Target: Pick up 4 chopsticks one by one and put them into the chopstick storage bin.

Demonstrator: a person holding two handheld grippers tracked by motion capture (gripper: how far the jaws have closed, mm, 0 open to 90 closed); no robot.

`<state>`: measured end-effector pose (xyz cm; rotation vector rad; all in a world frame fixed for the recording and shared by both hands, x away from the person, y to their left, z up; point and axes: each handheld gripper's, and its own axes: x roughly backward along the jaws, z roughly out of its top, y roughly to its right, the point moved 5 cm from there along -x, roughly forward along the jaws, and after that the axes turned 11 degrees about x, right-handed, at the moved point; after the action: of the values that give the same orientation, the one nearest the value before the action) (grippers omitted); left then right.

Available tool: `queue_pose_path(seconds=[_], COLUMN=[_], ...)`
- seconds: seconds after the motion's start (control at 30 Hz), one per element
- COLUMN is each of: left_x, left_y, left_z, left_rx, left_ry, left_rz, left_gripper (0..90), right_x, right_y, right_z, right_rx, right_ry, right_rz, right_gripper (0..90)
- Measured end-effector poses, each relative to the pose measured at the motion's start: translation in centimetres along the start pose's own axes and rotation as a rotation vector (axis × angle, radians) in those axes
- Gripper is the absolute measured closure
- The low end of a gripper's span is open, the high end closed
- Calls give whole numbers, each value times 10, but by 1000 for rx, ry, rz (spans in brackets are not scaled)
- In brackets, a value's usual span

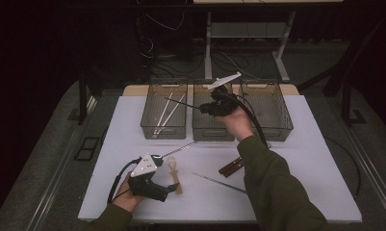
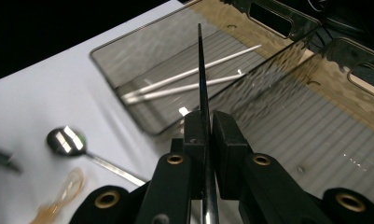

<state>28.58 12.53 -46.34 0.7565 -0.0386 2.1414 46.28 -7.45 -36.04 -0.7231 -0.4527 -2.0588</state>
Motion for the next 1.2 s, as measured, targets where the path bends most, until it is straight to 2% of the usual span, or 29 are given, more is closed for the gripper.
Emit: queue_pose_path(seconds=[0.13,0.33,0.47,0.57,0.67,0.77,0.83,0.9,0.97,1.07,1.13,1.2], left_x=[-2,-2,-3,-6,-10,-12,-12,-11,-11,-11,-12,-12], left_y=[0,-1,-1,-1,-1,-3,-4,-5,-4,-4,-4,-4], left_z=[0,0,2,2,3,4,5,5,5,5,6,6], left_rx=[-11,-1,-7,-7,-2,0,0,2,5,7,16,19], left_ry=[-3,1,4,1,-2,2,2,6,7,9,15,15], left_rz=[-2,-10,-19,-28,-38,-39,-41,-44,-53,-55,-56,-53], left_gripper=[14,14,15,15,16,26,27,28,31,31,33,34], right_x=[-24,-59,-82,-95,-107,-117,-121,-121,-119,-112,-104,-94], right_y=[1,7,8,8,9,7,4,2,1,1,0,-2], right_z=[7,15,21,27,33,39,43,46,46,47,47,47], right_rx=[-23,-58,-79,-87,-110,-109,-109,-84,-85,-96,-83,-97], right_ry=[-23,-49,-69,-85,-81,-88,-82,-79,-80,-68,-62,-44], right_rz=[-20,-65,-74,-88,-81,-86,-80,-87,-83,-57,-65,-39], right_gripper=[849,849,849,849,849,847,828,719,656,569,524,500])
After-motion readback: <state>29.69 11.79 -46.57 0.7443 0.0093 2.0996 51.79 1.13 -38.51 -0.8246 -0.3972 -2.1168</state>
